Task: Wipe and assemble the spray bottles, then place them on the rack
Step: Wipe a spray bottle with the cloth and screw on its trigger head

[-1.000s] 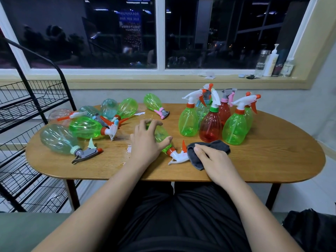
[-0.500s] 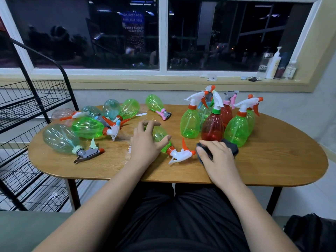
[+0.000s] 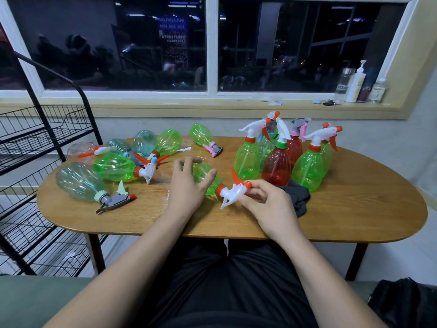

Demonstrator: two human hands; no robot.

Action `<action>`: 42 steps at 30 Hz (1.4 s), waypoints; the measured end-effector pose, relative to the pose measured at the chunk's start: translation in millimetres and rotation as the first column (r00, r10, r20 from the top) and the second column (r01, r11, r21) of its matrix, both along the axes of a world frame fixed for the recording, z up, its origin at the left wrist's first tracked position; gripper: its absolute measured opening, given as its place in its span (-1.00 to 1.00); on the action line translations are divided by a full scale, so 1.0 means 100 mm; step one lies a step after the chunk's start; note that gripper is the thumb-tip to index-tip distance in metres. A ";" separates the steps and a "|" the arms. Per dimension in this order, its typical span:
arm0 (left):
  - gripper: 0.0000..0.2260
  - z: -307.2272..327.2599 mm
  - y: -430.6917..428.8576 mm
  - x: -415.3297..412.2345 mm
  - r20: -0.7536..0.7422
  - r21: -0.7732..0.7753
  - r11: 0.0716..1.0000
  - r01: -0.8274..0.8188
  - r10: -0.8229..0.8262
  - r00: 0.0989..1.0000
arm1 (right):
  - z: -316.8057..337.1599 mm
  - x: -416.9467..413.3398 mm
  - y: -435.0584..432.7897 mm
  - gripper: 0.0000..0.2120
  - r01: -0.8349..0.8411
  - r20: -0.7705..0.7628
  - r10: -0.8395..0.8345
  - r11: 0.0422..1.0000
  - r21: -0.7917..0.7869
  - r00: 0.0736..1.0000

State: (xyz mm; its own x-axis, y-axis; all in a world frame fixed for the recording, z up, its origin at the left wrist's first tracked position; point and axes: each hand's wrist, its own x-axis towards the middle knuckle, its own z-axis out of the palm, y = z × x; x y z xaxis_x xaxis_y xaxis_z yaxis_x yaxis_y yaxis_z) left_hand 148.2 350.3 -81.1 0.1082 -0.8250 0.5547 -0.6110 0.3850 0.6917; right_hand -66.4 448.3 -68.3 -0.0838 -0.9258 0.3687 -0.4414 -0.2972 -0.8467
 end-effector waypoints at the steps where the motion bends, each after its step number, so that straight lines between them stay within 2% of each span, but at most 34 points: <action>1: -0.53 0.00 0.00 0.00 -0.012 0.001 1.000 0.000 0.000 1.000 | 0.01 0.02 -0.01 -0.73 -0.001 0.009 0.001 1.000 -0.013 1.000; 5: -0.45 0.01 0.02 0.01 -0.074 0.012 1.000 0.006 -0.005 0.997 | 0.01 0.09 -0.03 -0.72 0.056 -0.070 -0.062 0.995 -0.087 0.996; 8: -0.39 -0.02 0.00 0.01 -0.078 -0.008 1.000 -0.002 0.002 0.997 | -0.01 0.11 -0.01 -0.74 0.102 -0.256 -0.165 0.964 -0.244 0.953; 11: -0.36 -0.05 -0.04 0.01 -0.059 -0.011 1.000 -0.009 0.008 0.998 | -0.09 0.10 -0.02 -0.64 0.051 -0.405 -0.185 0.946 -0.321 0.895; 15: -0.34 -0.06 -0.06 0.03 0.002 0.008 1.000 -0.016 0.016 1.000 | -0.20 0.01 -0.02 -0.66 -0.062 -0.592 -0.050 0.984 -0.168 0.804; 18: -0.33 -0.03 -0.02 0.01 0.126 0.044 0.998 -0.046 0.041 0.991 | -0.28 -0.08 0.00 -0.68 -0.092 -0.585 -0.034 0.979 -0.183 0.810; 21: -0.33 -0.02 -0.01 -0.01 0.185 0.066 0.997 -0.049 0.036 0.982 | -0.26 -0.17 -0.02 -0.67 0.011 -0.594 -0.161 0.969 -0.248 0.788; 23: -0.33 -0.01 0.00 -0.01 0.205 0.070 0.996 -0.050 0.034 0.978 | -0.23 -0.25 -0.05 -0.57 0.112 -0.643 -0.192 0.980 -0.163 0.741; 25: -0.32 -0.01 -0.01 -0.01 0.212 0.077 0.996 -0.046 0.029 0.977 | -0.24 -0.31 -0.08 -0.46 0.183 -0.703 -0.155 0.982 -0.037 0.694; 27: -0.33 -0.01 -0.01 -0.01 0.199 0.087 0.996 -0.029 0.011 0.980 | -0.29 -0.34 -0.10 -0.44 0.223 -0.719 -0.137 0.974 0.026 0.681; 29: -0.33 -0.02 -0.02 -0.01 0.176 0.094 0.996 -0.005 -0.012 0.984 | -0.30 -0.33 -0.13 -0.51 0.247 -0.716 -0.154 0.969 0.026 0.681; 32: -0.35 -0.02 -0.02 -0.01 0.150 0.099 0.995 0.025 -0.040 0.988 | -0.30 -0.36 -0.17 -0.70 0.266 -0.677 -0.249 0.961 -0.080 0.693; 33: -0.36 -0.02 -0.02 -0.01 0.149 0.098 0.995 0.031 -0.045 0.988 | -0.28 -0.36 -0.17 -0.74 0.283 -0.637 -0.286 0.953 -0.109 0.716; 35: -0.38 -0.02 -0.02 -0.01 0.149 0.095 0.995 0.041 -0.055 0.987 | -0.23 -0.35 -0.16 -0.80 0.308 -0.466 -0.326 0.944 -0.117 0.822; 38: -0.40 -0.03 -0.02 -0.01 0.155 0.089 0.995 0.037 -0.050 0.987 | -0.14 -0.22 -0.15 -0.84 0.282 -0.213 -0.309 0.948 -0.149 0.927; 42: -0.41 -0.03 -0.01 -0.02 0.169 0.080 0.996 0.033 -0.046 0.985 | -0.06 0.02 -0.20 -0.83 0.206 -0.175 -0.240 0.959 -0.194 0.955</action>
State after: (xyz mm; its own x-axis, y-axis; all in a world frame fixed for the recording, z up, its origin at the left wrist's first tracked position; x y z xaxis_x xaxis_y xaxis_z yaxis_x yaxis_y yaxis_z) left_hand 146.3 349.4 -83.8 -0.0158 -0.8676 0.4970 -0.7078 0.3608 0.6073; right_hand -64.7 428.8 -73.9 -0.1913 -0.8131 0.5498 -0.6643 -0.3051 -0.6824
